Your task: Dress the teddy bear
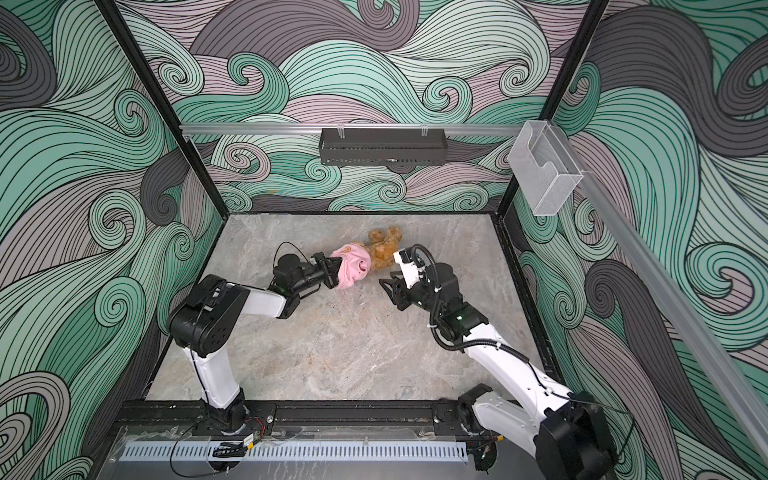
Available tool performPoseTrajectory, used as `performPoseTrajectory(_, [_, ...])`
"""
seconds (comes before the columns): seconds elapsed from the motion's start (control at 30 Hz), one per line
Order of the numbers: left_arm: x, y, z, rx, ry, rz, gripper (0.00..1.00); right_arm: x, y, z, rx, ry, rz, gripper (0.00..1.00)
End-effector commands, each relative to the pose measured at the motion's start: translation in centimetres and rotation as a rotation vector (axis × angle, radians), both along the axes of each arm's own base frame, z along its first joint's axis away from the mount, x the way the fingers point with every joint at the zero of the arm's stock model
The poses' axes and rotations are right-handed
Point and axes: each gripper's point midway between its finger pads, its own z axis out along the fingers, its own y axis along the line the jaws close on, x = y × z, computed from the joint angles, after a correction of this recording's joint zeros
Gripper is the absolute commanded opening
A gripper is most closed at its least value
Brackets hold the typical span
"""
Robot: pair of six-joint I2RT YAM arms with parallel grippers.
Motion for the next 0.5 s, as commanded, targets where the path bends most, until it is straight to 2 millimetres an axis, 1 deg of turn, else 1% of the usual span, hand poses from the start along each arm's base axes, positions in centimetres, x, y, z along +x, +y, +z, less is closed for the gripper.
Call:
performPoseTrajectory(0.0, [-0.1, 0.8, 5.4, -0.143, 0.073, 0.055, 0.00, -0.6, 1.8, 0.3, 0.047, -0.147, 0.106, 0.42])
performPoseTrajectory(0.1, [-0.6, 1.2, 6.7, -0.121, 0.080, 0.070, 0.00, -0.3, 1.8, -0.8, 0.060, -0.212, 0.101, 0.38])
performPoseTrajectory(0.17, [-1.1, 1.0, 7.2, -0.101, 0.084, 0.062, 0.00, 0.0, 2.0, -1.3, 0.078, -0.225, 0.098, 0.36])
performPoseTrajectory(0.27, [-1.4, 0.6, 7.9, -0.092, 0.076, 0.047, 0.00, 0.6, 2.8, -1.1, 0.129, -0.260, 0.086, 0.32])
performPoseTrajectory(0.4, [-1.7, -0.1, 8.2, -0.107, 0.070, 0.037, 0.00, 1.8, 3.8, -0.8, 0.169, -0.312, 0.037, 0.29])
performPoseTrajectory(0.47, [-1.8, -0.6, 8.2, -0.109, 0.067, 0.027, 0.00, 2.5, 4.3, -0.3, 0.206, -0.332, 0.022, 0.27])
